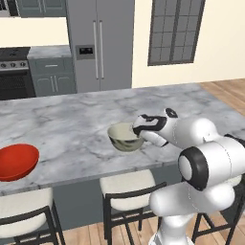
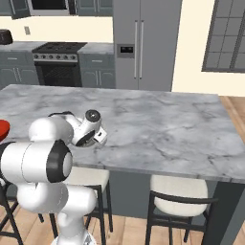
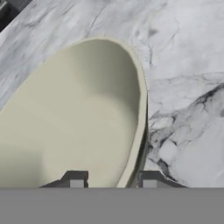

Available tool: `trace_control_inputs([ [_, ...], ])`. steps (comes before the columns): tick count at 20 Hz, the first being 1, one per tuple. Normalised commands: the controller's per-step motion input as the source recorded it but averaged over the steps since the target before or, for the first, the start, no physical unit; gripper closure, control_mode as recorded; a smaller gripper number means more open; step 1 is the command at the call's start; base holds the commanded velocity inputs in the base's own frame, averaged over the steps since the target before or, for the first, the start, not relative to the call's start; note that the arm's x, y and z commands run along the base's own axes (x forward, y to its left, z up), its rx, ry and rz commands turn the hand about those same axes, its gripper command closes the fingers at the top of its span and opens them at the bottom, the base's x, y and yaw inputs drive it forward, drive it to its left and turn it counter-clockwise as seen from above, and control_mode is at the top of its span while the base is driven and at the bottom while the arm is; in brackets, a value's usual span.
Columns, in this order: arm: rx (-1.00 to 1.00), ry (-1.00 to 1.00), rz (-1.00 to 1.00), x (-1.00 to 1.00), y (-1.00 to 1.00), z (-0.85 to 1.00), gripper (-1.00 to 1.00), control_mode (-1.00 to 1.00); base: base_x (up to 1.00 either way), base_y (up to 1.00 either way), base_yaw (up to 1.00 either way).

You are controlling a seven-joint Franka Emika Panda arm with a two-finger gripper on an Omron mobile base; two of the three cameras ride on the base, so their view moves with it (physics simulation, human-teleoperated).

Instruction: Pick up the bowls from the cabinet and place each bowl in front of a stool on the dining counter.

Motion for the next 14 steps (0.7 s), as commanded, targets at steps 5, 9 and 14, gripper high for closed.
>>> trace_control_inputs([
  [5,0.00,-0.02,0.00,-0.09,-0.05,0.04,-1.00,-1.00,0.00,0.00,0.00],
  [9,0.00,-0.06,0.00,-0.26,-0.16,0.35,-1.00,-1.00,0.00,0.00,0.00],
  [14,0.00,-0.05,0.00,-0.47,-0.15,0.50,-1.00,-1.00,0.00,0.00,0.00],
])
